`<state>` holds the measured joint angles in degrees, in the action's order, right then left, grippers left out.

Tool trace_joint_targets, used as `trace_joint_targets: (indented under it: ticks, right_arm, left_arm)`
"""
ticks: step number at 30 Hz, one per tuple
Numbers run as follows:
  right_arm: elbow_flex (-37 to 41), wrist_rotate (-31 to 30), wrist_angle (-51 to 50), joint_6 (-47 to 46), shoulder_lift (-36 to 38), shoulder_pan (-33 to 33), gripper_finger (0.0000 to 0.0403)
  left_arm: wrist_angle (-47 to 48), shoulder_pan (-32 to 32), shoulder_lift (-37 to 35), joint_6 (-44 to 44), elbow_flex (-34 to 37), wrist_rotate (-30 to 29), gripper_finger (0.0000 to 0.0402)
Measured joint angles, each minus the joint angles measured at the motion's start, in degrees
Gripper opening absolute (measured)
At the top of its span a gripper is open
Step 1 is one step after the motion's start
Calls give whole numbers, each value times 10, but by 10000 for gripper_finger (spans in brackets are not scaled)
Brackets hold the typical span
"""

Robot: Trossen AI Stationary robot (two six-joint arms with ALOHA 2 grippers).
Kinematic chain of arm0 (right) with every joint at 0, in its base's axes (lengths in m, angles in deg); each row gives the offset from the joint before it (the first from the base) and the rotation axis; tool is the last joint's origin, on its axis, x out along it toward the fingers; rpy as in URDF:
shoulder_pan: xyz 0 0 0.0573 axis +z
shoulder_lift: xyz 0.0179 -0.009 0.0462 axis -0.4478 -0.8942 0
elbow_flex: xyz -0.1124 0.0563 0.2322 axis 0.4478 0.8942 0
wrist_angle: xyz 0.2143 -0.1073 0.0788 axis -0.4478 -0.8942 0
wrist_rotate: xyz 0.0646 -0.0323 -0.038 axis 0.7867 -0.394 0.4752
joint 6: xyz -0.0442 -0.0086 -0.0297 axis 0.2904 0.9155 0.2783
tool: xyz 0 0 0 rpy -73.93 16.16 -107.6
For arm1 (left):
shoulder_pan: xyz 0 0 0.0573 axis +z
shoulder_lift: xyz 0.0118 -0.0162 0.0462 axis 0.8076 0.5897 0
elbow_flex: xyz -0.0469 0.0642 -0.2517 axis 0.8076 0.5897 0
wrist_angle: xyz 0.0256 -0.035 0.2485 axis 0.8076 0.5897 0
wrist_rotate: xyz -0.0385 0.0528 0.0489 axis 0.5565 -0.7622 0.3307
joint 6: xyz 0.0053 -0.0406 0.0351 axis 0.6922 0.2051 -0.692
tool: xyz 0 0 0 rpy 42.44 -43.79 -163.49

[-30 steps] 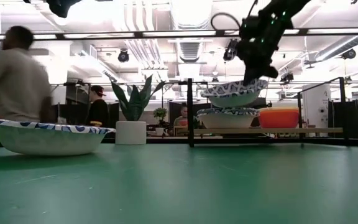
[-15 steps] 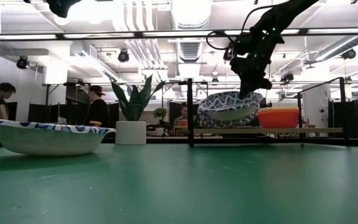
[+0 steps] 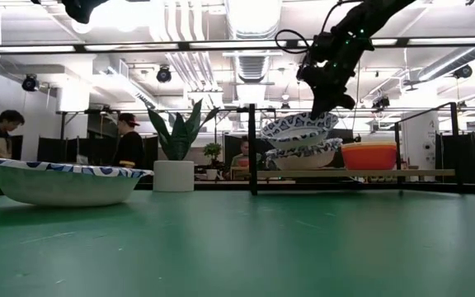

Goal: Place and stack bowls onto a shelf
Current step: Stack the white patterned bowl on top of the white patterned bowl on the shelf, then stack the green bowl on top of the yellow bowl on the shelf

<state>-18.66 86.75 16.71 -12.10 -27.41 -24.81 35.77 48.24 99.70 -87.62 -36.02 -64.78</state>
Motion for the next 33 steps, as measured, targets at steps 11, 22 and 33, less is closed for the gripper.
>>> trace_joint_targets:
  ticks: [11,22,33]
  right_arm:
    - [0,-21,20,-1,0,-32,108]
    - [0,-154,65,19,-10,-60,108]
    - [4,-135,78,30,-85,-39,67]
  left_arm:
    - [0,0,0,0,0,0,40]
    - [0,0,0,-2,0,0,40]
    - [0,0,1,-2,0,0,40]
